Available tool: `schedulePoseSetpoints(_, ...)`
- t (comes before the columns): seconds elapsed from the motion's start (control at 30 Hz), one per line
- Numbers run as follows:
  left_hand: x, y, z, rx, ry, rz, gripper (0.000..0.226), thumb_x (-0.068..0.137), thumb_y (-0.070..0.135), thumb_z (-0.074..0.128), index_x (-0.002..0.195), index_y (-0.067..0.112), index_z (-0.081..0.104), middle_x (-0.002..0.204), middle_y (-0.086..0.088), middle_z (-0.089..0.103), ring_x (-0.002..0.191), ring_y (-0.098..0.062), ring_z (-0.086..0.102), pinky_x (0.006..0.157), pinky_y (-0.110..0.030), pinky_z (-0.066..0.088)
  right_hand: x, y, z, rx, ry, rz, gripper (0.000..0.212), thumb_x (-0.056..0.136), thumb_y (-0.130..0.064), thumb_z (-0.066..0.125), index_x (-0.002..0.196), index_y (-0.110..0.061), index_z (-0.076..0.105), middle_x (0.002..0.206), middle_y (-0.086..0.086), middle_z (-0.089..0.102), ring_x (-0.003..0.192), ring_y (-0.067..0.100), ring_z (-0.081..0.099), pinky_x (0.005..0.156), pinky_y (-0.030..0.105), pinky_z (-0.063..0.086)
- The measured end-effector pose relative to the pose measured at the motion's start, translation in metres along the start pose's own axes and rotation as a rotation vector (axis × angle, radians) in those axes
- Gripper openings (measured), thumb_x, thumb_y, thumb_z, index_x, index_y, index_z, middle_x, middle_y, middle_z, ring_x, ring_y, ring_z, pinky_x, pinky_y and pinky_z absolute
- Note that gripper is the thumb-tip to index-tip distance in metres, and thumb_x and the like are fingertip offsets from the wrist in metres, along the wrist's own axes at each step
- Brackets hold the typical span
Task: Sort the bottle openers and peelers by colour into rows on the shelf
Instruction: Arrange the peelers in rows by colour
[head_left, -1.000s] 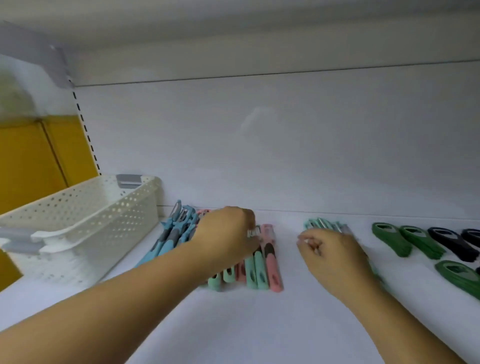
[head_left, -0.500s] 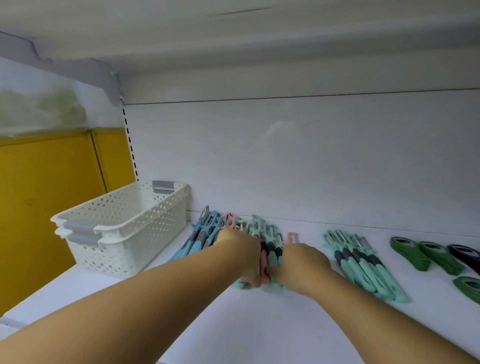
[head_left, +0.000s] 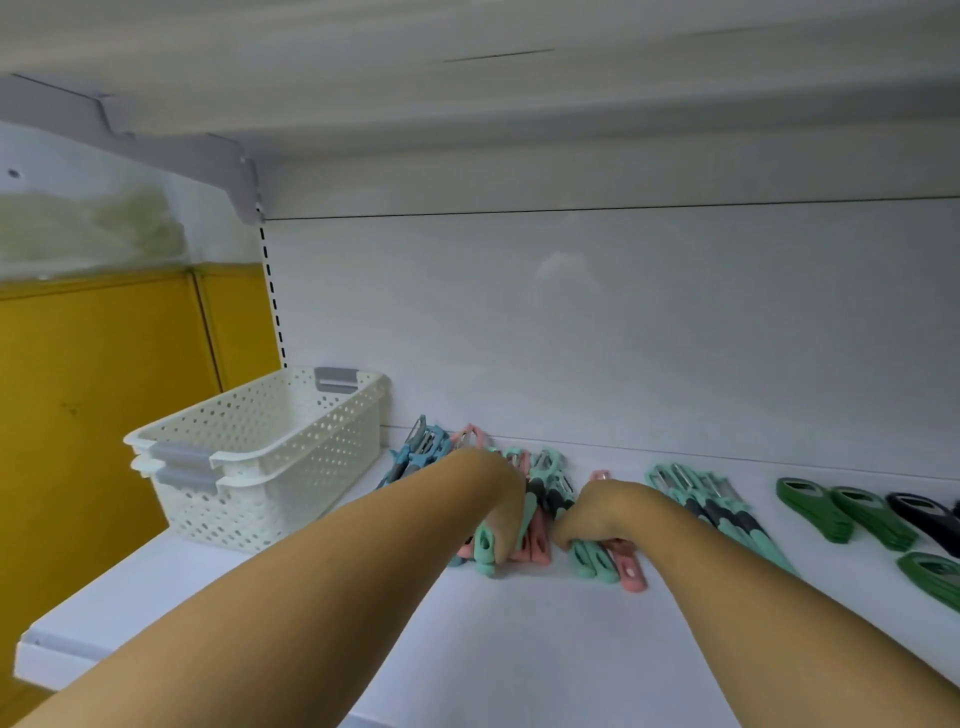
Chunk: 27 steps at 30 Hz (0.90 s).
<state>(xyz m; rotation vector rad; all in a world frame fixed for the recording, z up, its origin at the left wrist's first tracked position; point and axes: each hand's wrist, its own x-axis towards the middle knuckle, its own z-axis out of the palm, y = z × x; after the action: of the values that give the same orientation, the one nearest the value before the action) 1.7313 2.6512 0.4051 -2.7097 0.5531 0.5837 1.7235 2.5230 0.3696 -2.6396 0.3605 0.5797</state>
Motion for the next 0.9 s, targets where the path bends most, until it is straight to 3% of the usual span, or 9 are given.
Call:
schedulePoseSetpoints(0.1,0.004,0.001,-0.005,-0.251,-0.130,-0.078,0.012,0.085,0.027,0.063,0.088,0.016,0.060,0.084,-0.012,0.063,0.070,-0.026,0.060,0.065,-0.032,0.051,0.004,-0.002,0.006,-0.292,0.124,-0.020,0.022,0.081,-0.035,0.049,0.095,-0.022,0.059,0.082,-0.003,0.060,0.074,0.018,0.056,0.070,0.023,0.044)
schedulePoseSetpoints(0.17,0.006,0.000,-0.008,-0.359,-0.205,-0.106,0.028,0.086,0.036,0.061,0.069,0.016,0.050,0.069,-0.009,0.054,0.058,-0.023,0.052,0.059,-0.030,0.049,0.008,-0.002,0.009,-0.305,0.162,-0.036,0.030,0.084,-0.040,0.047,0.103,-0.021,0.060,0.087,-0.002,0.058,0.078,0.019,0.055,0.072,0.025,0.043)
schedulePoseSetpoints(0.27,0.010,0.001,-0.006,-0.442,-0.148,-0.145,0.039,0.090,0.049,0.054,0.093,0.009,0.056,0.073,-0.010,0.056,0.062,-0.025,0.056,0.070,-0.036,0.051,0.008,0.000,0.007,-0.063,0.069,-0.068,0.022,0.079,-0.030,0.051,0.081,-0.012,0.063,0.087,0.006,0.069,0.067,0.021,0.061,0.067,0.026,0.048)
schedulePoseSetpoints(0.37,0.018,0.001,0.000,-0.511,-0.014,-0.196,0.058,0.090,0.052,0.055,0.127,0.008,0.043,0.074,-0.010,0.053,0.054,-0.024,0.057,0.051,-0.029,0.049,-0.003,0.010,-0.006,0.213,-0.045,-0.107,0.025,0.080,-0.015,0.043,0.063,-0.007,0.060,0.065,0.015,0.067,0.041,0.015,0.050,0.046,0.022,0.030)
schedulePoseSetpoints(0.43,0.025,0.002,0.001,-0.515,-0.022,-0.186,0.049,0.089,0.045,0.060,0.115,0.005,0.051,0.078,-0.012,0.060,0.053,-0.022,0.059,0.051,-0.030,0.051,-0.013,0.024,-0.019,0.293,-0.027,-0.120,0.025,0.081,-0.014,0.043,0.059,-0.007,0.054,0.042,0.004,0.051,0.032,0.010,0.028,0.042,0.020,0.016)
schedulePoseSetpoints(0.53,0.026,0.002,0.000,-0.472,-0.048,-0.197,0.040,0.092,0.039,0.057,0.110,0.005,0.052,0.084,-0.012,0.062,0.073,-0.025,0.063,0.067,-0.035,0.052,-0.021,0.049,-0.036,0.428,-0.012,-0.117,0.019,0.081,-0.021,0.048,0.066,-0.011,0.053,0.040,-0.002,0.035,0.034,0.008,0.020,0.041,0.016,0.012)
schedulePoseSetpoints(0.63,0.020,0.003,-0.005,-0.426,0.000,-0.204,0.062,0.091,0.048,0.056,0.130,0.001,0.047,0.117,-0.016,0.062,0.103,-0.031,0.062,0.084,-0.040,0.050,-0.026,0.081,-0.050,0.588,-0.007,-0.137,0.019,0.077,-0.026,0.055,0.063,-0.013,0.054,0.049,0.001,0.040,0.036,0.008,0.024,0.040,0.017,0.014)
schedulePoseSetpoints(0.7,0.020,0.001,-0.004,-0.438,-0.005,-0.218,0.066,0.090,0.053,0.054,0.131,0.002,0.048,0.127,-0.012,0.059,0.105,-0.028,0.060,0.093,-0.034,0.048,-0.026,0.104,-0.053,0.655,0.041,-0.169,0.019,0.078,-0.026,0.057,0.065,-0.012,0.058,0.055,0.005,0.048,0.040,0.011,0.028,0.042,0.020,0.017)
schedulePoseSetpoints(0.9,0.038,-0.014,0.004,-0.815,0.063,-0.199,0.057,0.079,0.028,0.076,0.122,0.008,0.045,0.098,-0.010,0.061,0.086,-0.025,0.068,0.077,-0.038,0.059,-0.020,0.150,-0.045,0.860,0.251,-0.225,0.030,0.092,-0.009,0.048,0.061,-0.012,0.048,0.039,-0.003,0.041,0.028,0.007,0.032,0.031,0.012,0.024)
